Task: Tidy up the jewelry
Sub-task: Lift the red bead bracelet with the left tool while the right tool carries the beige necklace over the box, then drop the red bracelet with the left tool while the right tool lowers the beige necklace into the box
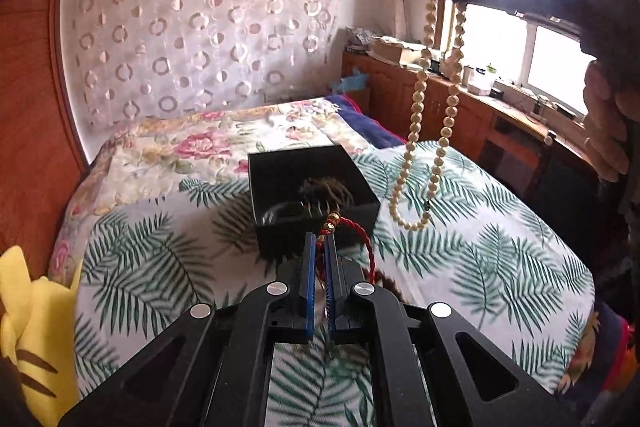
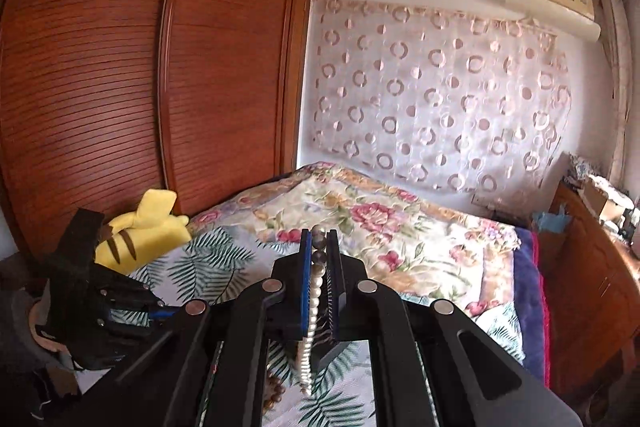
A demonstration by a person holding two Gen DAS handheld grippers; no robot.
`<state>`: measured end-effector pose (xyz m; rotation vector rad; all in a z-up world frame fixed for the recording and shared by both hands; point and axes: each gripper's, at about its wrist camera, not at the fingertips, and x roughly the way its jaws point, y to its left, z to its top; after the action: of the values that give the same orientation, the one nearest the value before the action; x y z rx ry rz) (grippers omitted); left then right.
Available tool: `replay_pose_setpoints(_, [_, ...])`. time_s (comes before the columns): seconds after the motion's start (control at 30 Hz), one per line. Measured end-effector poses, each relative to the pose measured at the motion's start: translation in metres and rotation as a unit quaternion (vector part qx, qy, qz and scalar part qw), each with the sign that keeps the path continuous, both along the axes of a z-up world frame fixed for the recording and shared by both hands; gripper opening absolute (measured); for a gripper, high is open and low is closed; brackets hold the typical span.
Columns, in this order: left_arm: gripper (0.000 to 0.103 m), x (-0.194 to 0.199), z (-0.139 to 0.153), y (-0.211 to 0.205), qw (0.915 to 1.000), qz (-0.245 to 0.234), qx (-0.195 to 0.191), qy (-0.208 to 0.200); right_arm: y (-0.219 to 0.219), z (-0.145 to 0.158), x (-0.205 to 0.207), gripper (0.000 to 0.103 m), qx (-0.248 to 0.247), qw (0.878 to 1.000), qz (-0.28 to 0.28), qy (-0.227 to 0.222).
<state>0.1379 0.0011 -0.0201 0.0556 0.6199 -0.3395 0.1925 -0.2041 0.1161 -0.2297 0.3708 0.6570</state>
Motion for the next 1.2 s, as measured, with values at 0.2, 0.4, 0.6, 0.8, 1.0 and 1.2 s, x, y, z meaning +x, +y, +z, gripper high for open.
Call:
replay_pose_setpoints(0.2, [0.003, 0.028, 0.005, 0.0, 0.9999, 0.014, 0.0, -0.005, 0.012, 0.015, 0.019, 0.008, -0.006, 1.0, -0.012, -0.013])
replay_pose_setpoints(0.4, [0.003, 0.056, 0.005, 0.002, 0.9997, 0.024, -0.009, -0.001, 0.025, 0.005, 0.04, 0.008, -0.027, 0.999, -0.022, -0.001])
replay_pose_setpoints(0.6, [0.003, 0.084, 0.002, 0.002, 0.9994, 0.034, -0.011, 0.002, 0.034, -0.041, 0.056, 0.008, -0.064, 0.997, -0.027, 0.044])
replay_pose_setpoints(0.8, [0.003, 0.113, -0.005, -0.003, 0.9991, 0.04, -0.011, 0.012, 0.037, -0.083, 0.066, 0.008, -0.069, 0.993, -0.026, 0.094])
replay_pose_setpoints(1.0, [0.004, 0.129, -0.018, -0.008, 0.9987, 0.044, -0.006, 0.026, 0.041, -0.11, 0.068, 0.009, -0.073, 0.989, -0.027, 0.126])
replay_pose_setpoints(1.2, [0.01, 0.127, -0.019, -0.009, 0.9985, 0.047, -0.004, 0.027, 0.041, -0.119, 0.065, 0.02, -0.071, 0.988, -0.02, 0.135])
